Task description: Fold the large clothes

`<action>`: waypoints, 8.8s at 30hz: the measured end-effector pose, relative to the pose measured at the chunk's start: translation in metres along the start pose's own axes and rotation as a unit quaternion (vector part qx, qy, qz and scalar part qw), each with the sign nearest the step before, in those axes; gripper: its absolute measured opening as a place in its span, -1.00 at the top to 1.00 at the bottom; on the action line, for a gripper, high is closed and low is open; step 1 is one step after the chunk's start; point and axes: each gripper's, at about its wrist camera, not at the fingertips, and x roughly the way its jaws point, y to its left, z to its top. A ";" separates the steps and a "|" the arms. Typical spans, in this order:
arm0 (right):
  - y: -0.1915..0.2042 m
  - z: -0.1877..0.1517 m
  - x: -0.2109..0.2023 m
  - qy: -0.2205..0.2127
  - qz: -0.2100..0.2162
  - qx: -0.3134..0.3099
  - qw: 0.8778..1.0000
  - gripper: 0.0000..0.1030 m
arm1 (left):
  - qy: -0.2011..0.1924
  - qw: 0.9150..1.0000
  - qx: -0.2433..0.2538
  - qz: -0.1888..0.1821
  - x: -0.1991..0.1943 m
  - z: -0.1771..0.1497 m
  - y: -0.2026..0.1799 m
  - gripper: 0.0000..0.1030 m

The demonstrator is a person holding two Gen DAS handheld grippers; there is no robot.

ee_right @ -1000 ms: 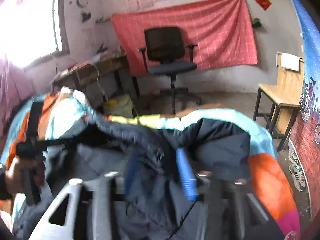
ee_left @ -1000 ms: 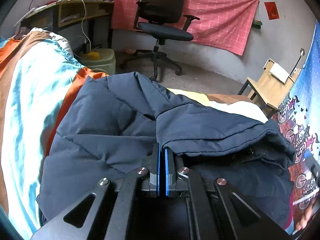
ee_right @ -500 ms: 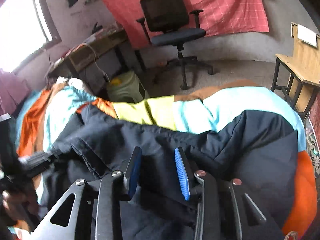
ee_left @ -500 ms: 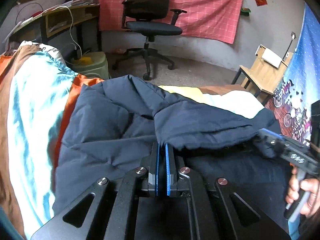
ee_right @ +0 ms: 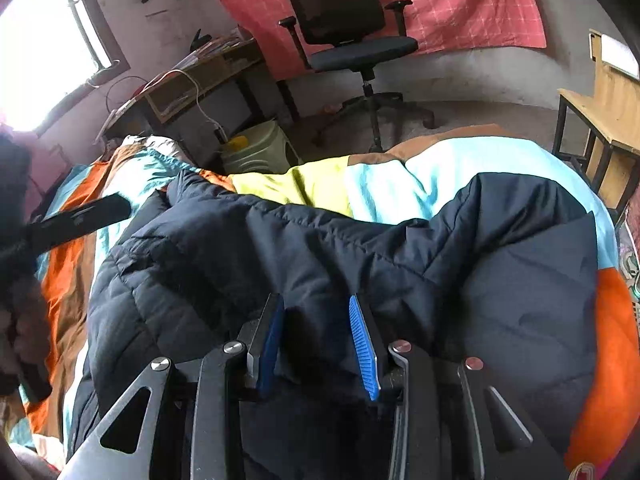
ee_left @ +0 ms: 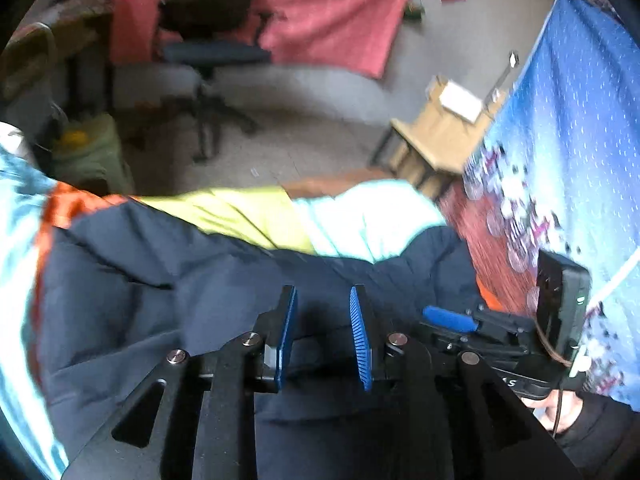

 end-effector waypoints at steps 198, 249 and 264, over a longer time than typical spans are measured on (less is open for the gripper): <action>0.147 -0.431 -0.157 -0.006 -0.350 -0.413 0.841 0.52 | -0.075 0.905 0.295 0.298 -0.189 -0.461 -0.063 -0.10; 0.132 -0.091 -0.255 -0.176 -0.281 -0.223 0.917 0.87 | -0.228 0.925 0.180 0.244 -0.239 -0.093 -0.099 0.94; 0.056 0.013 -0.111 -0.149 -0.298 -0.135 0.933 0.85 | -0.150 0.935 0.102 0.303 -0.104 0.008 -0.012 0.94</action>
